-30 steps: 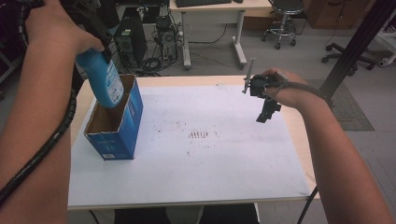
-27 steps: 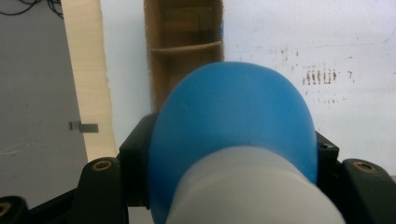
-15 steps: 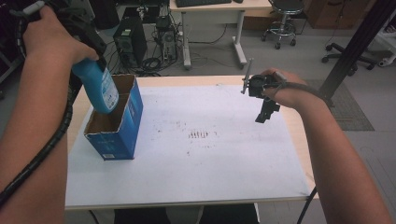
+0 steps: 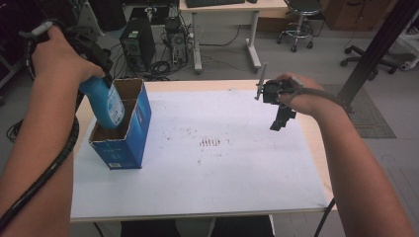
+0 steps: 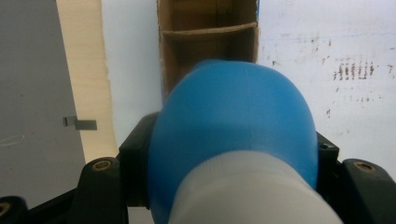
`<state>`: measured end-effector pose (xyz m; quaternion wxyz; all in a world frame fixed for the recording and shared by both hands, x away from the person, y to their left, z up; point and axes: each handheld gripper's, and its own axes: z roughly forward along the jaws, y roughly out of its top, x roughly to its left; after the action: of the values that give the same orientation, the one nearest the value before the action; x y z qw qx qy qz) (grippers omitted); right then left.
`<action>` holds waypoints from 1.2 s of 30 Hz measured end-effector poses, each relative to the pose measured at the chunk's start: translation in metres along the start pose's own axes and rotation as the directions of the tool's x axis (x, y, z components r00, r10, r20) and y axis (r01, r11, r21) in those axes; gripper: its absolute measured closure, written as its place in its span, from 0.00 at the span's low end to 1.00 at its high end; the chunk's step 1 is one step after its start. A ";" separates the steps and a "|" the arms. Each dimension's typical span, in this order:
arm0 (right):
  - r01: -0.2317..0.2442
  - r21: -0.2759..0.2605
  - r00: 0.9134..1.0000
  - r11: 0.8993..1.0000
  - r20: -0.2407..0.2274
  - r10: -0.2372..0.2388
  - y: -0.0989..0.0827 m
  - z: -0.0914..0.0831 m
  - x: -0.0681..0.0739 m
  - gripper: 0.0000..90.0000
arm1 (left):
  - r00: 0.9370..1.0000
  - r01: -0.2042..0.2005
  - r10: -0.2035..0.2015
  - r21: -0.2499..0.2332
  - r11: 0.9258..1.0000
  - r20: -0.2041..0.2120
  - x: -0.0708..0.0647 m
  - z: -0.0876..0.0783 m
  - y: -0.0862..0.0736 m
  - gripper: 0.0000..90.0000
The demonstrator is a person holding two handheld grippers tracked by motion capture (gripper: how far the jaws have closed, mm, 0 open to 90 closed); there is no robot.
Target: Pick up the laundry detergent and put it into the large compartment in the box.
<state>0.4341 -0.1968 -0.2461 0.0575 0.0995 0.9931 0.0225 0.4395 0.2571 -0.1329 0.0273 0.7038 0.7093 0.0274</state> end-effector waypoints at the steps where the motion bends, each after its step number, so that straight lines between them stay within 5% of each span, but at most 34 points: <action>1: -0.001 0.001 1.000 1.000 -0.001 0.001 0.000 0.000 0.000 0.05 | 1.000 0.000 0.000 0.002 1.000 -0.001 0.000 0.002 0.000 0.42; 36: 0.012 0.007 1.000 1.000 -0.007 -0.011 0.005 -0.001 -0.002 0.05 | 1.000 0.006 -0.008 0.058 0.998 0.021 0.004 0.068 0.005 0.41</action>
<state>0.4365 -0.1926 -0.2442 0.0538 0.0939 0.9939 0.0188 0.4501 0.2616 -0.2001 0.0144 0.7021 0.7120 -0.0006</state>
